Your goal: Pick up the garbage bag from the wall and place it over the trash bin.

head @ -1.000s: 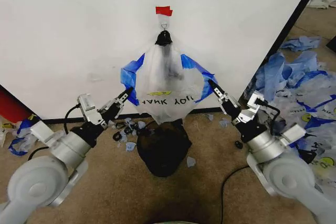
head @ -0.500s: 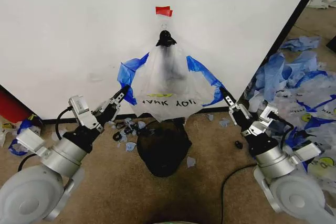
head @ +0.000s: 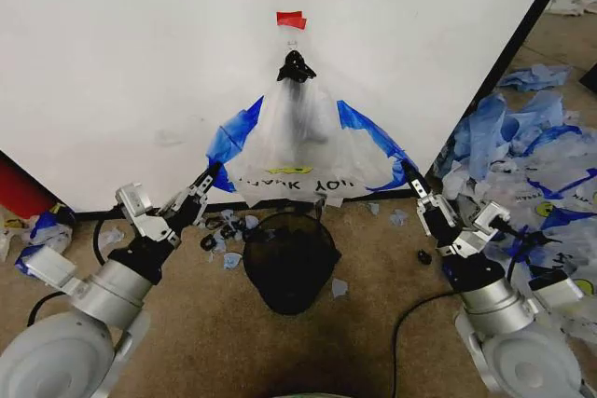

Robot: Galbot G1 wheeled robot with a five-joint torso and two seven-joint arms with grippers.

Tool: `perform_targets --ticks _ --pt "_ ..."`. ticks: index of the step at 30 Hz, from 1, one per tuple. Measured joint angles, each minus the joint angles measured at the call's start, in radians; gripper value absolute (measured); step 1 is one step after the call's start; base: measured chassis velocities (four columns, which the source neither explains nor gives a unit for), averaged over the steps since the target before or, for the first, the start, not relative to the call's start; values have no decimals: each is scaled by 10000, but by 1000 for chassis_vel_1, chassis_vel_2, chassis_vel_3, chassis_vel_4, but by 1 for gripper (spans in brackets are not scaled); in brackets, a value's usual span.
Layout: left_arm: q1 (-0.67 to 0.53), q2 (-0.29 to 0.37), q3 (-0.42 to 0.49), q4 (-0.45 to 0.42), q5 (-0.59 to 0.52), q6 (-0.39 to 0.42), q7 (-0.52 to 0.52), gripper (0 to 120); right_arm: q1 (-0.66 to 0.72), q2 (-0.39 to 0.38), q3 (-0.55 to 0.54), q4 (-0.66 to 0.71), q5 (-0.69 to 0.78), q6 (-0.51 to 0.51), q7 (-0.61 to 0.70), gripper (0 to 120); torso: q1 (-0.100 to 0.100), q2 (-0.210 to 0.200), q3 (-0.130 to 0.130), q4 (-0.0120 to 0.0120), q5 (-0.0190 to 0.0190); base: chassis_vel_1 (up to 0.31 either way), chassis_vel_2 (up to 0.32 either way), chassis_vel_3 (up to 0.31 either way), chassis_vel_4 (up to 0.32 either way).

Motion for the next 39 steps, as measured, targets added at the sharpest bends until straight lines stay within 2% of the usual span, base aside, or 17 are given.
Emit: perform_targets --ticks 21,39 --pt "1126 -752 -82 20 1292 -205 407 0 -1052 914 -35 -605 -1289 1058 -1627 0 0 0 0 0 0 0 0 0 0" --pt "1647 -1180 -58 24 2027 -350 521 0 -1247 1305 -61 -999 -1681 1527 -2329 0 0 0 0 -1 -1 0 0 0 0"
